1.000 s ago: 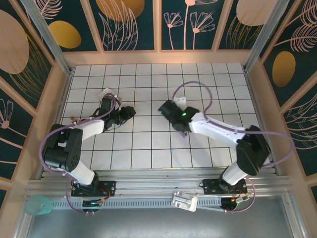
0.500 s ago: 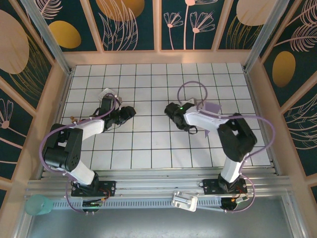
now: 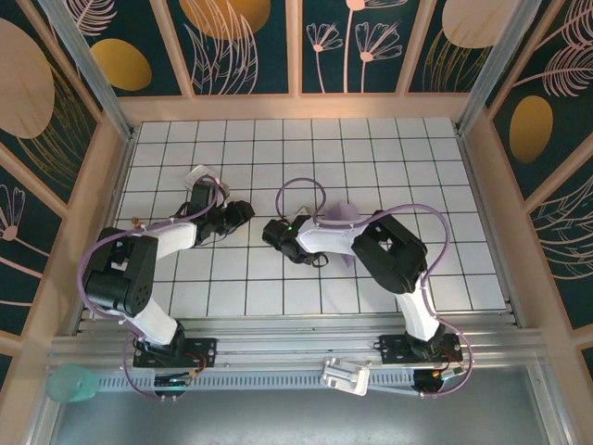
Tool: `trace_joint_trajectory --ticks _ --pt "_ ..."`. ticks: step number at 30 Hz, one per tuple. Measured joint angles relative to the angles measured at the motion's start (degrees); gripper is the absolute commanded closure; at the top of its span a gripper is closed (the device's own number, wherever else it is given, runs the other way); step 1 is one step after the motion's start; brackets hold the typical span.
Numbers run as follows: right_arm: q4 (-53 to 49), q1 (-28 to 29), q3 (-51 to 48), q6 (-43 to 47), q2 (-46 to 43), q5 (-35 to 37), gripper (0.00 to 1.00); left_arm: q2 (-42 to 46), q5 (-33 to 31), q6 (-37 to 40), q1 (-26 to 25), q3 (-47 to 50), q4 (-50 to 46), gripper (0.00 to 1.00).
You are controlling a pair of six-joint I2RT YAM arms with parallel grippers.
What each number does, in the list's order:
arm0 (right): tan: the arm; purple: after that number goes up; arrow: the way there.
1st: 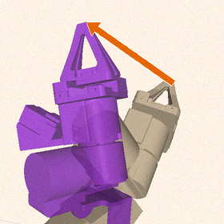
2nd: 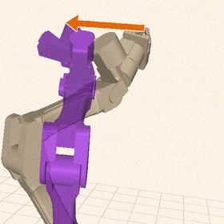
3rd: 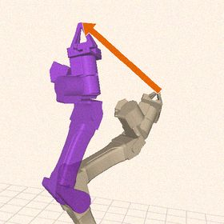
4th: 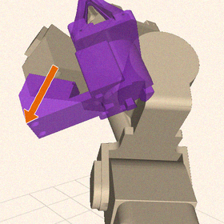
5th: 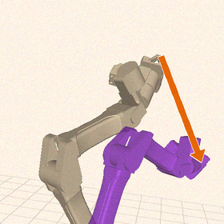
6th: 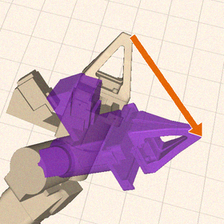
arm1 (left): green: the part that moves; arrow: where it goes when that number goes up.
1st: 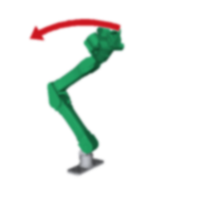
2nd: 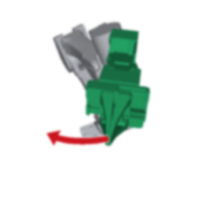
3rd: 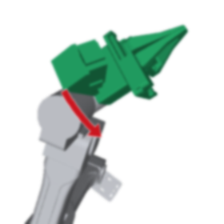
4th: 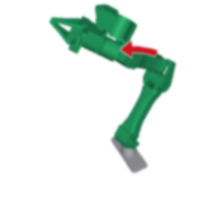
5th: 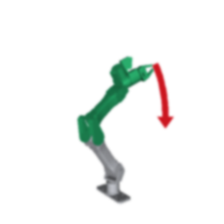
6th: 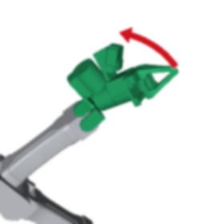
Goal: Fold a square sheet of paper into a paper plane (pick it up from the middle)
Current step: Turn over the paper at the center of the table.
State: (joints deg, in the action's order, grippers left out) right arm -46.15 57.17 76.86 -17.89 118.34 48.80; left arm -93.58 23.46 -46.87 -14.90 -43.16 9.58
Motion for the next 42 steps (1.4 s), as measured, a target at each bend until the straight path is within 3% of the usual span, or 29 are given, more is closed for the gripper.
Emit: trace_joint_trajectory --ticks 11,17,23,29,35,42 --pt "5.4 3.5 5.7 -2.2 1.0 -10.4 0.74 -0.8 0.2 0.2 0.0 -0.9 0.0 0.59" --pt "11.0 2.9 3.1 -2.3 -2.5 -18.0 0.65 -0.8 1.7 0.1 0.0 -0.9 0.0 0.58" --pt "20.4 -0.9 -8.9 -3.0 -19.5 -31.3 0.64 1.7 3.1 -1.8 -2.1 2.0 0.7 0.59" --pt "31.7 -14.6 -25.7 -5.3 -36.0 -47.6 0.76 2.8 5.0 -6.0 -11.3 4.6 2.4 0.63" --pt "38.3 -21.5 -36.0 -8.1 -37.2 -57.8 0.81 1.1 6.2 -8.1 -19.8 1.9 4.1 0.59" --pt "41.9 -26.0 -39.2 -9.7 -38.2 -61.0 0.80 -8.3 6.4 -6.5 -21.9 -7.4 3.8 0.60"
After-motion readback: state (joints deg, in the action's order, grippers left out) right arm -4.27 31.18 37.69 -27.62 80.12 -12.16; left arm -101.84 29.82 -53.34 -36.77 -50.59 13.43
